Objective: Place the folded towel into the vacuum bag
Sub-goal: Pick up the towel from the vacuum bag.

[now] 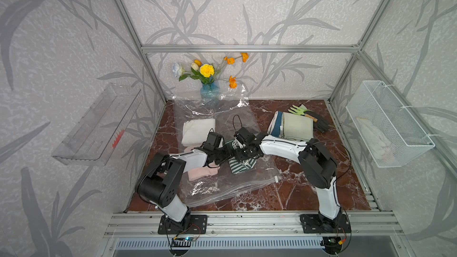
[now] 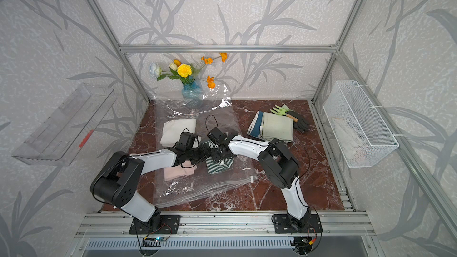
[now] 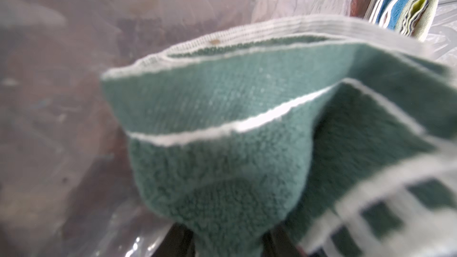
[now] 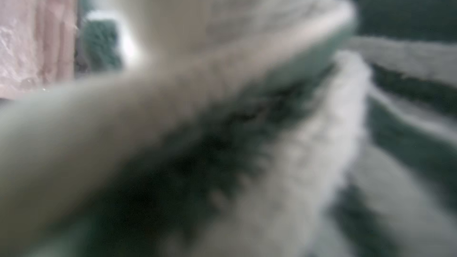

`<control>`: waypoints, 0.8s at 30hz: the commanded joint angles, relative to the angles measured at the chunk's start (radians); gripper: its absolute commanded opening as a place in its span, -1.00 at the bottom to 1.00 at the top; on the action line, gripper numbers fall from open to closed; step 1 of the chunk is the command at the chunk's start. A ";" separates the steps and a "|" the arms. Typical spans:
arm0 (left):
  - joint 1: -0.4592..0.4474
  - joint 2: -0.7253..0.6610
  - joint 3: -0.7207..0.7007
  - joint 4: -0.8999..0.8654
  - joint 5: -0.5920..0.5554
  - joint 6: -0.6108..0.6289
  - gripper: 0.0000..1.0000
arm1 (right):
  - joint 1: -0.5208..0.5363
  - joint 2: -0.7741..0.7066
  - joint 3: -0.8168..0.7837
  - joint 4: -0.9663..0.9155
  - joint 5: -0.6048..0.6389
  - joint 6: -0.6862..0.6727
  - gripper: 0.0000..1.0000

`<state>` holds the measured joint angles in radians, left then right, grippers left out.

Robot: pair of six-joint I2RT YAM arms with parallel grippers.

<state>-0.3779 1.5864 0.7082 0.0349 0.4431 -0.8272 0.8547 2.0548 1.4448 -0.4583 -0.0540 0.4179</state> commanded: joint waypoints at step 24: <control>-0.199 -0.401 0.203 -0.684 -0.281 0.424 0.39 | -0.107 0.176 0.195 -0.341 0.324 -0.267 -1.00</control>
<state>-0.5034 1.1782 0.8841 -0.5808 0.2070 -0.4801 0.8051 2.1464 1.6196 -0.6582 0.1555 0.2142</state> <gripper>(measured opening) 0.682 0.177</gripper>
